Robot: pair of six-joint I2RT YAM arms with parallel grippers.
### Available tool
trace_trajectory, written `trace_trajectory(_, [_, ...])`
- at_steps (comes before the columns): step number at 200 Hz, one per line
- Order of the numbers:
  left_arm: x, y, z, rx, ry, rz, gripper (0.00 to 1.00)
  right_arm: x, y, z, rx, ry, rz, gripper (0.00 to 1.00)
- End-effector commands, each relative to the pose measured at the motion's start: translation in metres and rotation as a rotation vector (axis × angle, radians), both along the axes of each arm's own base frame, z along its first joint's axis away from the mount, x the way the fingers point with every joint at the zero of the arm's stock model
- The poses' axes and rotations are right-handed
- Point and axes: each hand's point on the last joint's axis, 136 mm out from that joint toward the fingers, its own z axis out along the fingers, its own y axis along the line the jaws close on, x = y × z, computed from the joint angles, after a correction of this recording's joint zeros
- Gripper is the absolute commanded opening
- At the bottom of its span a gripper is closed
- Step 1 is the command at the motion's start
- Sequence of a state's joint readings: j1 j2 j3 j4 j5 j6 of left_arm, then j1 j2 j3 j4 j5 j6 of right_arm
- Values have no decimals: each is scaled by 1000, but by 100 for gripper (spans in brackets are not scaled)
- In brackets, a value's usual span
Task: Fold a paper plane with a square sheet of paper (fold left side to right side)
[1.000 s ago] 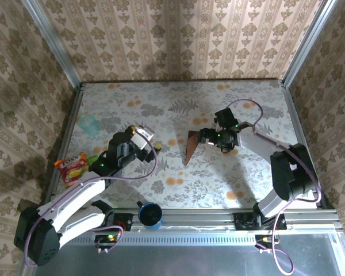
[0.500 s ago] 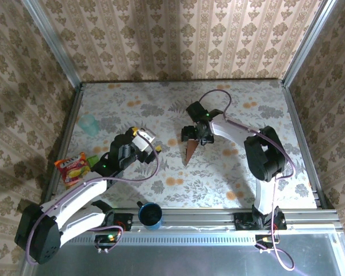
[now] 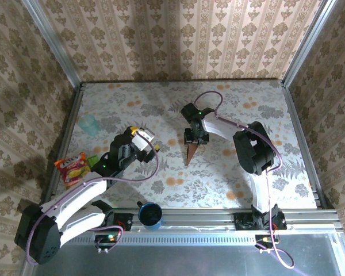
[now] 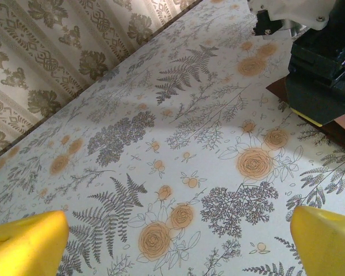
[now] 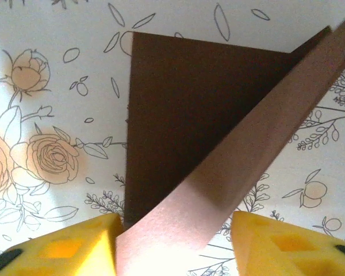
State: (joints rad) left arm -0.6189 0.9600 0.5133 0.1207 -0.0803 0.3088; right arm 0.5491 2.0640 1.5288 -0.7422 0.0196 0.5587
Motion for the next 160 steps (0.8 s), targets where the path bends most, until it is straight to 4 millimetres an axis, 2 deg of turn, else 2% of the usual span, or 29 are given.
trace_trajectory(1, [4,3,8,1,-34,12,100,-5,-4,5,-26,0,0,44])
trace_trajectory(39, [4,5,8,8,-37,18,100,-7,-6,20,-3,-39,-13,19])
trace_trajectory(66, [4,5,7,11,-36,20,100,-8,-11,39,31,-80,-26,3])
trace_trajectory(107, [5,4,8,1,-36,19,100,-1,-7,75,220,-209,-30,0])
trace_trajectory(134, [4,5,10,-3,-43,18,100,13,-1,95,496,-317,-74,0])
trace_trajectory(160, [4,5,12,-6,-49,16,100,21,-1,89,721,-348,-131,0])
